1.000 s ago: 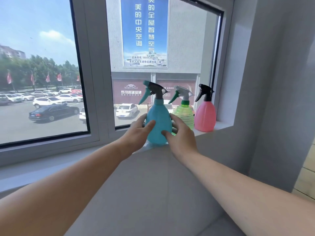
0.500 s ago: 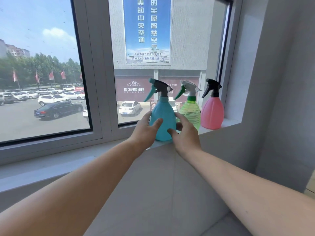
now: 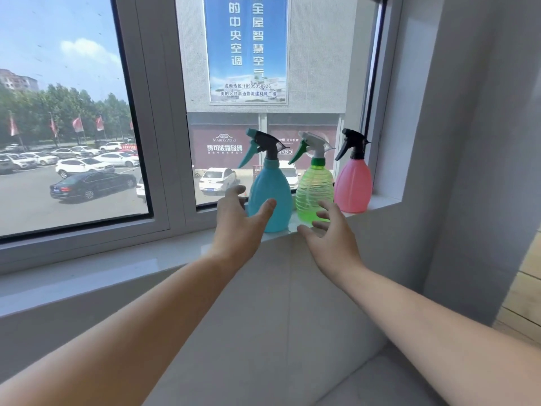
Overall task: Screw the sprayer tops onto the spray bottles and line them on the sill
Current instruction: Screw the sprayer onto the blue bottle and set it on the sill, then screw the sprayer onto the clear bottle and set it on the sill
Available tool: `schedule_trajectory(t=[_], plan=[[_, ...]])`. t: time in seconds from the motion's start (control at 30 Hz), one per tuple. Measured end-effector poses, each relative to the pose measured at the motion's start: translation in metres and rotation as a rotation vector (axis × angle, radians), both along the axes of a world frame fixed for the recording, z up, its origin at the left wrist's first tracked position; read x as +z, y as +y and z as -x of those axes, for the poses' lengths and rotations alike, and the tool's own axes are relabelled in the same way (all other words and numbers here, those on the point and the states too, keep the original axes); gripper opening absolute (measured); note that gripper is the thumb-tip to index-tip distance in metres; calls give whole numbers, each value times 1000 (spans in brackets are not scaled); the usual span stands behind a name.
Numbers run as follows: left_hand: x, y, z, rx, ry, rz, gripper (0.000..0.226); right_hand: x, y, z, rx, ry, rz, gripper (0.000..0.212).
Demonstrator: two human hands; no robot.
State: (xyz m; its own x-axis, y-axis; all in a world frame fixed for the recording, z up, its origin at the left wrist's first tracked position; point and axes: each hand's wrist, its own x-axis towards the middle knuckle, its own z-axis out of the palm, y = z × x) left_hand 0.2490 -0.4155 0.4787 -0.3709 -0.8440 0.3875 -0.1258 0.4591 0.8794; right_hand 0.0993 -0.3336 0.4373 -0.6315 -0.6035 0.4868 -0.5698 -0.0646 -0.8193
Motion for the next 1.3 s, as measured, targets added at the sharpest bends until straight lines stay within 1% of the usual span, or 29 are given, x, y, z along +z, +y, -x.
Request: schedule_trajectory(t=[0.07, 0.13, 0.23, 0.3, 0.43, 0.47, 0.53, 0.6, 0.7, 0.73, 0.8, 0.83, 0.9, 0.97, 1.07, 1.2, 1.3], plan=[[-12, 27, -4, -33, 63, 41, 58, -12, 22, 3, -7, -25, -18, 60], [-31, 52, -3, -103, 84, 29, 54, -26, 46, 7, -26, -40, -54, 58], [-69, 78, 9, -207, 31, -58, 46, -58, 85, 19, -54, -83, -143, 44], [-98, 88, 22, -279, -69, -173, 41, -87, 111, 31, -72, -148, -217, 31], [-161, 98, 54, -371, -388, -442, 39, -156, 156, 56, -97, -181, -446, 11], [-178, 99, 60, -389, -460, -489, 35, -172, 164, 61, -98, -191, -507, 8], [-218, 105, 72, -414, -587, -556, 23, -208, 179, 73, -103, -236, -621, 9], [-251, 107, 74, -418, -687, -595, 18, -237, 185, 77, -114, -279, -703, 15], [-302, 115, 84, -422, -812, -647, 20, -290, 190, 87, -88, -364, -827, 3], [-316, 117, 88, -410, -835, -664, 24, -308, 189, 88, -76, -387, -865, 4], [-347, 121, 96, -393, -885, -697, 19, -347, 185, 87, -44, -436, -942, 17], [-364, 121, 101, -391, -917, -712, 29, -366, 181, 87, -36, -466, -963, 25], [-394, 120, 108, -364, -980, -733, 60, -398, 171, 87, -45, -517, -977, 37], [-421, 117, 112, -326, -1025, -745, 76, -422, 158, 88, -60, -541, -982, 42], [-453, 113, 114, -278, -1066, -744, 83, -452, 140, 94, -89, -583, -984, 49], [-488, 106, 113, -269, -1125, -711, 92, -484, 119, 104, -133, -651, -966, 62], [-506, 102, 113, -297, -1135, -733, 94, -500, 107, 108, -161, -586, -1035, 65]])
